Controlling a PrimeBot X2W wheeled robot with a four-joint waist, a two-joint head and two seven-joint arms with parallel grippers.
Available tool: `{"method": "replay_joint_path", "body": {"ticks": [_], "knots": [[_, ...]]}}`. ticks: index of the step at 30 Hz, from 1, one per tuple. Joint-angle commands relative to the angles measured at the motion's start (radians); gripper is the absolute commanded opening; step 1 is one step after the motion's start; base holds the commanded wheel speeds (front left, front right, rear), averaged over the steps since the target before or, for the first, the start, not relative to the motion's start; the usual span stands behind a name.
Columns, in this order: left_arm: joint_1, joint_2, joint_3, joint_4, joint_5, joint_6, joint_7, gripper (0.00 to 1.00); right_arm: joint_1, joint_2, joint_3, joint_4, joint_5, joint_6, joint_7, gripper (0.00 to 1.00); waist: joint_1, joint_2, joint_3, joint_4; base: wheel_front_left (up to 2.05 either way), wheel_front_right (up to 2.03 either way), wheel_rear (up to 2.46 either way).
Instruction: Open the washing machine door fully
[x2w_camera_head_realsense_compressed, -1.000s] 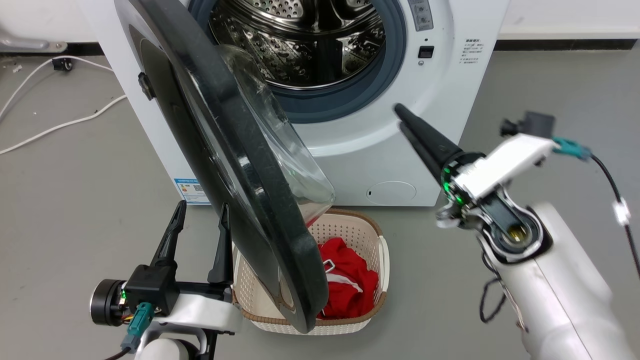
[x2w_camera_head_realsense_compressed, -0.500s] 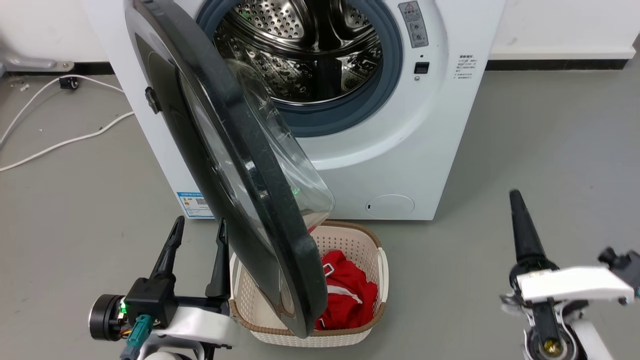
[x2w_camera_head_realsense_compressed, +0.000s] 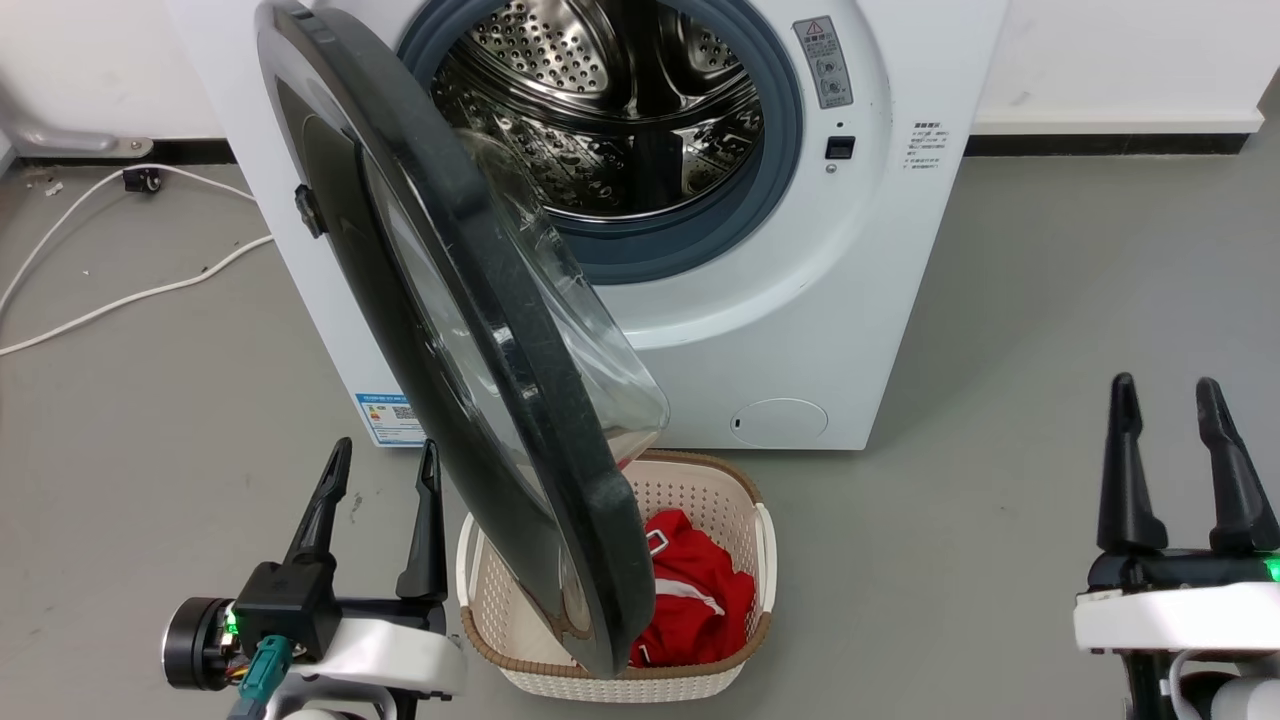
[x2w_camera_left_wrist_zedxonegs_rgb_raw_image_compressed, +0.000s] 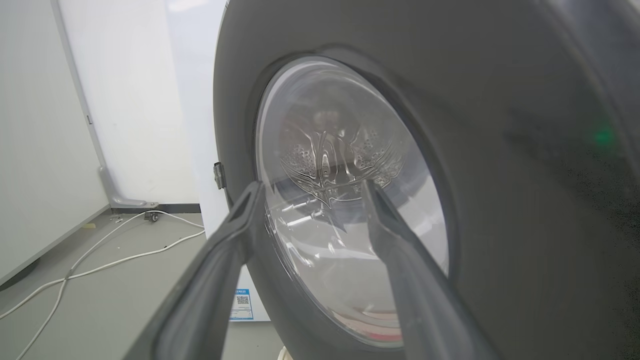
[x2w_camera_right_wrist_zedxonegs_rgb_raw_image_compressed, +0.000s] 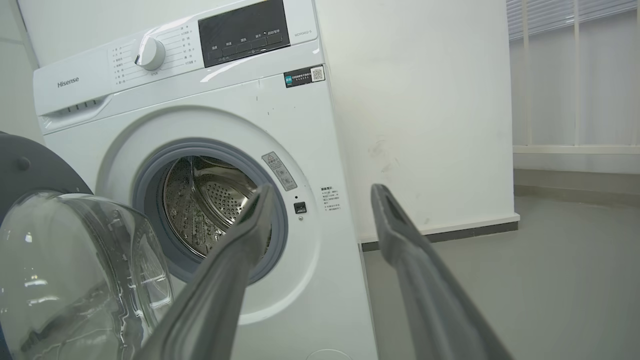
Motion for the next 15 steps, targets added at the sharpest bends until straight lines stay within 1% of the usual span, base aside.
{"method": "replay_joint_path", "body": {"ticks": [1,3,6,11,15], "knots": [[0.003,0.000,0.005,-0.003,0.004,0.002,-0.003,1.00,0.025,0.005,0.011,-0.039,-0.090,0.000,0.010,1.00,0.0000,0.0000,0.000,0.001,0.00,0.00,0.00],[0.002,0.000,0.008,-0.004,0.006,0.001,-0.002,1.00,0.044,0.008,0.019,-0.077,-0.168,0.000,0.029,1.00,0.0000,0.0000,0.001,0.002,0.00,0.00,0.00],[0.002,0.000,0.012,-0.006,0.006,-0.001,-0.003,1.00,0.069,0.009,0.040,-0.113,-0.224,0.000,0.045,1.00,0.0000,0.0000,0.002,0.001,0.00,0.00,0.00],[0.003,0.000,0.015,-0.005,0.011,-0.003,-0.003,1.00,0.100,0.009,0.051,-0.103,-0.239,0.000,0.056,1.00,0.0000,0.0000,0.002,0.000,0.00,0.00,0.00],[0.000,0.000,0.015,-0.004,0.013,-0.005,-0.003,1.00,0.117,0.009,0.048,-0.056,-0.195,0.000,0.048,1.00,0.0000,0.0000,0.002,0.001,0.00,0.00,0.00]]}}
